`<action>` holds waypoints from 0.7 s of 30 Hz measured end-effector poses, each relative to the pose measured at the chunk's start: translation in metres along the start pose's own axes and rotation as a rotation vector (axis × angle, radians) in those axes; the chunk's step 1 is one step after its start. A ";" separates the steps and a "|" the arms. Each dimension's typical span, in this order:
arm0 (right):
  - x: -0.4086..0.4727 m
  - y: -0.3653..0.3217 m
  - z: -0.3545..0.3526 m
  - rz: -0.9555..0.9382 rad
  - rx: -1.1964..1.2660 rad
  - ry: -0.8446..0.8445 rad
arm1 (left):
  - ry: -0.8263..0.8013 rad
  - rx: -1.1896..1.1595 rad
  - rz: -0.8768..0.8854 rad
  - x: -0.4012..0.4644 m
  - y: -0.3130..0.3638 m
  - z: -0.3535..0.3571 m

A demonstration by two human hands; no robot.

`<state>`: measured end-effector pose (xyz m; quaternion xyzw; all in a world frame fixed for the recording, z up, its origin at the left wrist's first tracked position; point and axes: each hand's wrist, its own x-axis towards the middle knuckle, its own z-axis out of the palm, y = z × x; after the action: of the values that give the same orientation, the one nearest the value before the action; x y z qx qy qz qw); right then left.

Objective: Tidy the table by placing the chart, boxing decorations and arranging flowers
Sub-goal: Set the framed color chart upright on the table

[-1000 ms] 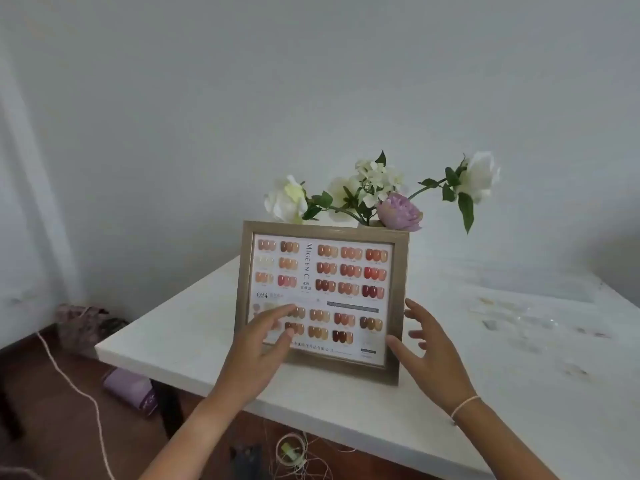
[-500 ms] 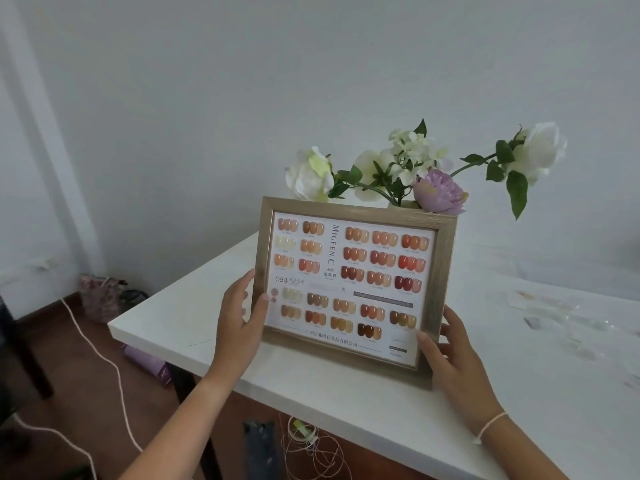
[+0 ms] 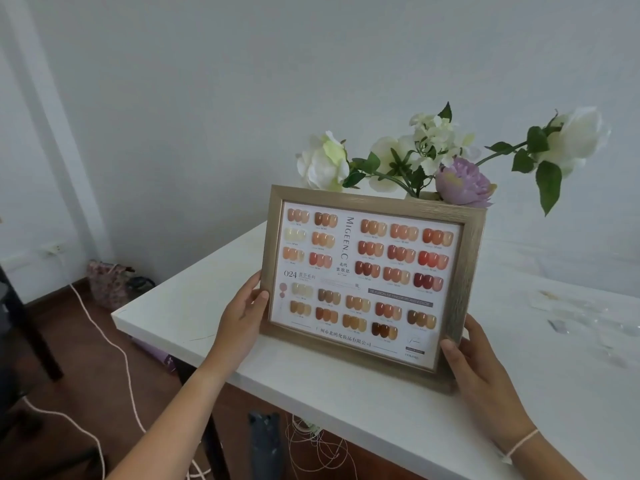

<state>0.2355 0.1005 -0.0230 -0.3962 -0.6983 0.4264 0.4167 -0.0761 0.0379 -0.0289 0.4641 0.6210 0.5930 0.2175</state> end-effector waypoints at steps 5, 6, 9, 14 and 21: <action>0.000 -0.004 0.002 -0.017 0.003 0.013 | 0.020 -0.024 -0.015 0.002 -0.005 -0.003; 0.000 -0.004 0.004 -0.019 0.006 0.009 | 0.025 -0.035 -0.012 0.002 -0.005 -0.005; 0.004 -0.006 0.010 -0.021 0.013 -0.018 | 0.053 -0.071 -0.007 0.000 -0.005 -0.013; 0.017 -0.013 0.033 -0.028 0.007 -0.102 | 0.102 -0.101 -0.001 -0.002 -0.007 -0.042; 0.049 -0.034 0.088 -0.063 0.082 -0.230 | 0.254 -0.217 -0.016 -0.003 -0.010 -0.094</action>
<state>0.1314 0.1107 -0.0051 -0.3050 -0.7357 0.4838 0.3628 -0.1548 -0.0130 -0.0202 0.3542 0.5797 0.7087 0.1906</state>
